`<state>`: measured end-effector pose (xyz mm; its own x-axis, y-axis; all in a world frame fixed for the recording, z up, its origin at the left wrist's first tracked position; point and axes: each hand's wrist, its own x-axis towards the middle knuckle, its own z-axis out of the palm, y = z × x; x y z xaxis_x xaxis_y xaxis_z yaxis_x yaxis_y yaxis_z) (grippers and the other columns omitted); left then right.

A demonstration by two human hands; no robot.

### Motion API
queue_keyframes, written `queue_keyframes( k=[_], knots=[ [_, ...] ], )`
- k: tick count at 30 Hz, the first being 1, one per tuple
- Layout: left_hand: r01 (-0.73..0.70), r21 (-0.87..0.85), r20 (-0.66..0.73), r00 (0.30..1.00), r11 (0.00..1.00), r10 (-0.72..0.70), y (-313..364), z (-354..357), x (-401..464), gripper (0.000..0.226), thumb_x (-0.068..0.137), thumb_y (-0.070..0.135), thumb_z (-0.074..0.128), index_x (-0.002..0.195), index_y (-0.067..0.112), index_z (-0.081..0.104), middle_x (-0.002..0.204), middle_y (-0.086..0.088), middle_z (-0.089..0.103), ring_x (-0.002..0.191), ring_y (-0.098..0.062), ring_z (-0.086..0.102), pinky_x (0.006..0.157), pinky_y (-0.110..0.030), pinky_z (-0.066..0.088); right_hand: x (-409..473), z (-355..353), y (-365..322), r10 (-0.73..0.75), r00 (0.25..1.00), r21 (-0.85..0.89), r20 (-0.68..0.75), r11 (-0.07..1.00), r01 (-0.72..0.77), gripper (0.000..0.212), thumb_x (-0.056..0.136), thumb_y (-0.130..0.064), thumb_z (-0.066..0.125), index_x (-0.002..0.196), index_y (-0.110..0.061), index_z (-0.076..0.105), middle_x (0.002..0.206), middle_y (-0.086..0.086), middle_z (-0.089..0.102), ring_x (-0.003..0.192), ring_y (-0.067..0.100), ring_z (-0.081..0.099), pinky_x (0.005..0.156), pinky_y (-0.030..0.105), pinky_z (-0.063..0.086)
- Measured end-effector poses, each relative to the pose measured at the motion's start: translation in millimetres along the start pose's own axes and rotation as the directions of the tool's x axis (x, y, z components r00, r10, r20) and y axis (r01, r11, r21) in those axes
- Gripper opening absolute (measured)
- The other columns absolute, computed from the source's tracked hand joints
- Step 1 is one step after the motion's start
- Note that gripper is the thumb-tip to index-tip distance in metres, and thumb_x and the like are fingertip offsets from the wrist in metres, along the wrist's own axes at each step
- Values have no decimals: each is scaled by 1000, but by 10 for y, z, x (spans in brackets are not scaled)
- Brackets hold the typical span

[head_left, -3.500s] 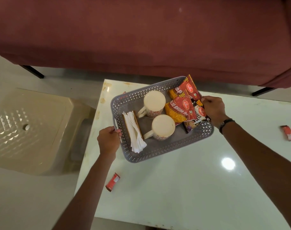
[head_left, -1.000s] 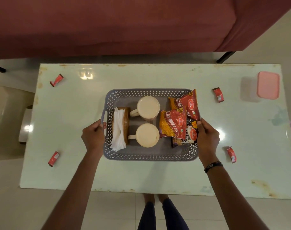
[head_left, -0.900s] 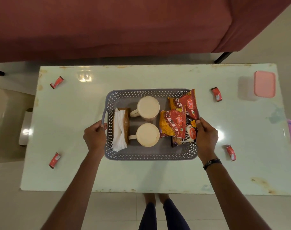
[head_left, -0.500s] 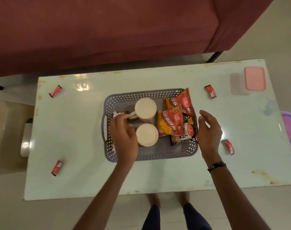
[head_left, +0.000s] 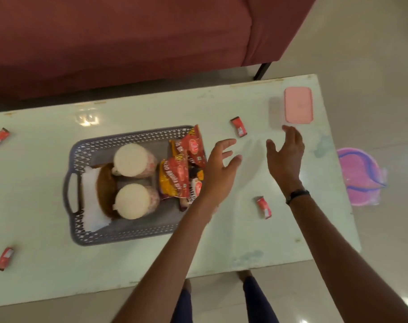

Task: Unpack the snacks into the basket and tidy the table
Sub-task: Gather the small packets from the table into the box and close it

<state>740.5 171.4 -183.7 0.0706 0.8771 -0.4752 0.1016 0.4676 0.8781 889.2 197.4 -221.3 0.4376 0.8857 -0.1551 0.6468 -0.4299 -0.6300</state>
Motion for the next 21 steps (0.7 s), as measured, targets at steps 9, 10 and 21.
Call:
queue_keyframes(
  k=[9,10,21],
  knots=[
    [94,-200,19,996,975,-92,-87,402,307,34,95,14,49,129,19,49,136,8,49,106,2,53,94,-24,46,1020,-45,87,-122,991,-329,63,935,136,68,93,-38,50,150,-18,18,159,19,5,144,44,6,117,51,15],
    [125,-191,4,992,974,-126,-135,625,428,33,95,14,49,129,18,50,135,7,49,102,6,53,94,-23,47,1230,-43,258,-105,989,-330,107,934,135,65,94,-37,49,149,-19,20,159,18,7,144,43,9,117,51,19],
    [289,-241,-59,948,926,-311,-446,872,436,29,96,16,49,125,18,51,134,0,54,120,-12,53,96,-30,48,320,-30,688,-310,924,-296,222,882,367,53,86,-29,62,136,-21,48,152,16,32,131,38,37,99,44,49]
  ],
)
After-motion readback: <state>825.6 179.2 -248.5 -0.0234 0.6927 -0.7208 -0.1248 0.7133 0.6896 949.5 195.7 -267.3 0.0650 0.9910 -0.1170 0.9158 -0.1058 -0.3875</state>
